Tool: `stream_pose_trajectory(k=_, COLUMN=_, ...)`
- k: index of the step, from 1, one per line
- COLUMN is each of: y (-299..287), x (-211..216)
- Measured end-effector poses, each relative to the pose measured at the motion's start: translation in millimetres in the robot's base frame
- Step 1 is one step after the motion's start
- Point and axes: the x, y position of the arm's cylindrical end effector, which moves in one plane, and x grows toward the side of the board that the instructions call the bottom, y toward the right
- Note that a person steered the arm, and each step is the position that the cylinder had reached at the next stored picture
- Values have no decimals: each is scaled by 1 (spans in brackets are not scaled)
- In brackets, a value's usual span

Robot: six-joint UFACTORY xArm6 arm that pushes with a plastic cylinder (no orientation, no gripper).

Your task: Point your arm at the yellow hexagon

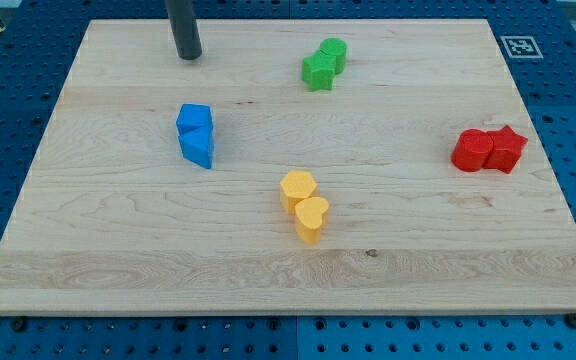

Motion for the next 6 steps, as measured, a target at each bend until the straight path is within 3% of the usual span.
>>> stream_pose_trajectory(k=1, y=6, x=1)
stream_pose_trajectory(k=2, y=86, x=36)
stream_pose_trajectory(k=4, y=167, x=132)
stream_pose_trajectory(k=6, y=188, x=212)
